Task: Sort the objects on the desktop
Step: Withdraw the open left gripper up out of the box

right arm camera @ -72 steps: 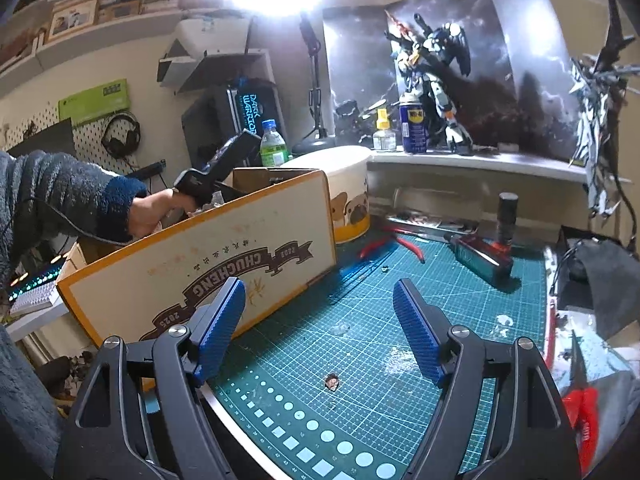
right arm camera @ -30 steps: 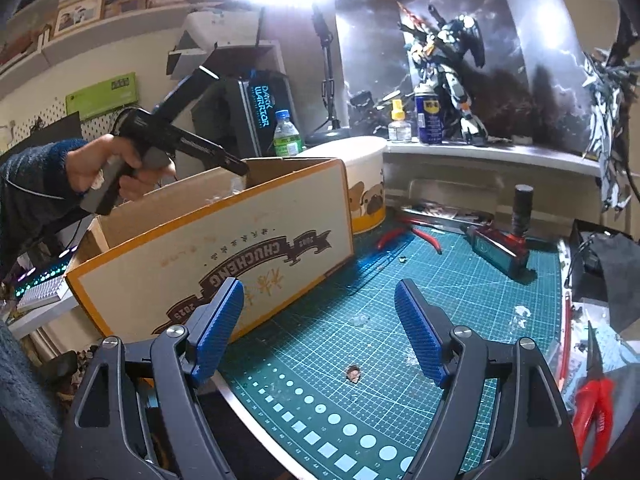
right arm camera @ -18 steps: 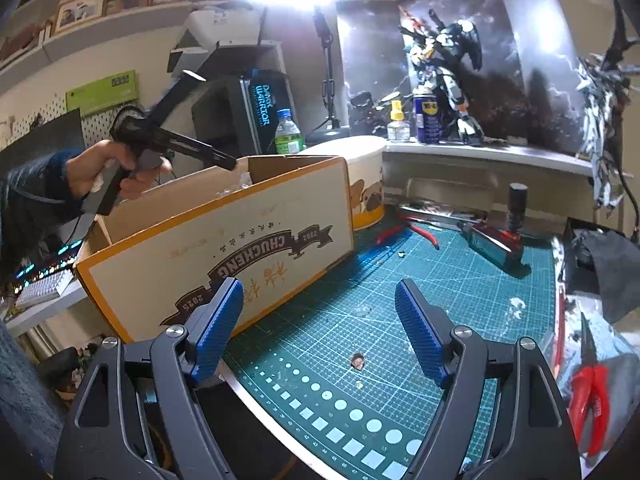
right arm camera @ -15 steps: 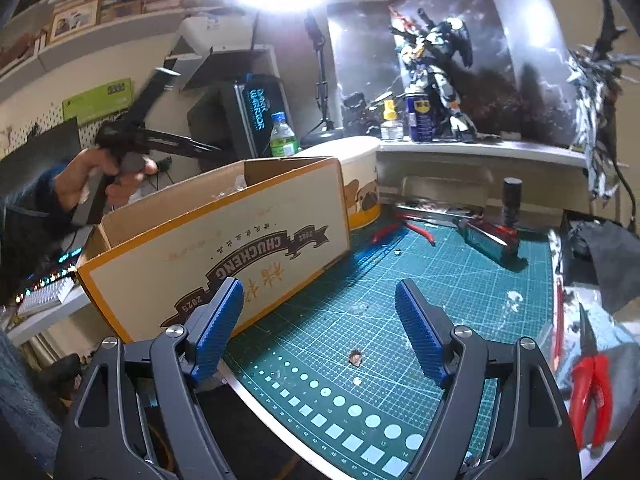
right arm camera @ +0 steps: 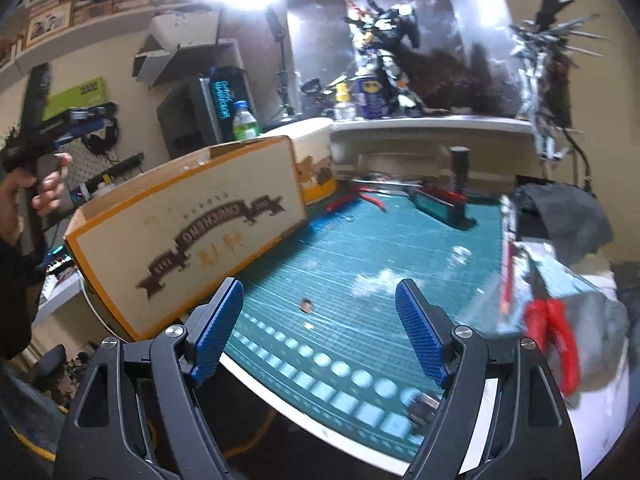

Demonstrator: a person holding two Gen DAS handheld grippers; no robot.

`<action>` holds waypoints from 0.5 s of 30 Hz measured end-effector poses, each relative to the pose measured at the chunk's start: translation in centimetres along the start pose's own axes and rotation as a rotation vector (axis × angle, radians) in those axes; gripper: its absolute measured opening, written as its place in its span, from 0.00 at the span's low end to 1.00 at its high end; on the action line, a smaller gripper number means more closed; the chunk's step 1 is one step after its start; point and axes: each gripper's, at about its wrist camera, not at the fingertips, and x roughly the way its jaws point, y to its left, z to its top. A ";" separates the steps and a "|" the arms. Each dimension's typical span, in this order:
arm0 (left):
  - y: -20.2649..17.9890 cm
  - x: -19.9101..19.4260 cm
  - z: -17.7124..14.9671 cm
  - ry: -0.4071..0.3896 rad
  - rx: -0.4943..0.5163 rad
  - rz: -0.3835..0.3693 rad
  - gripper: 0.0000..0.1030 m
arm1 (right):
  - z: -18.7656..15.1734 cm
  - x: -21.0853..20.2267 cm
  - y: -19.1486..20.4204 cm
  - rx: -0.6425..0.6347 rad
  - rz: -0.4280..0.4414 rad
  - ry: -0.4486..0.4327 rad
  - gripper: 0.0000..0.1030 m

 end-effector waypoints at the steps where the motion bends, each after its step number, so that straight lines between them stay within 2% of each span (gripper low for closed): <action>1: -0.3 -0.4 -0.5 -0.006 -0.011 -0.019 1.00 | -0.2 -0.4 -0.3 0.005 -0.011 -0.002 0.78; 4: -1.1 -1.4 -1.8 -0.066 0.027 -0.042 1.00 | -0.1 -1.5 -1.2 0.020 -0.041 -0.011 0.86; 7: -1.0 -0.7 -2.1 -0.035 0.075 -0.033 1.00 | 0.7 -3.3 -1.7 0.007 -0.068 -0.030 0.90; 9: -0.2 0.0 -2.0 0.001 0.033 -0.071 1.00 | 1.6 -4.3 -1.9 -0.017 -0.109 -0.037 1.00; 12: 0.2 0.0 -2.4 0.006 -0.055 -0.127 1.00 | 3.3 -5.5 -2.2 -0.074 -0.211 -0.043 1.00; 15: -0.9 0.3 -2.9 0.017 -0.053 -0.161 1.00 | 5.1 -5.6 -2.3 -0.133 -0.262 -0.066 1.00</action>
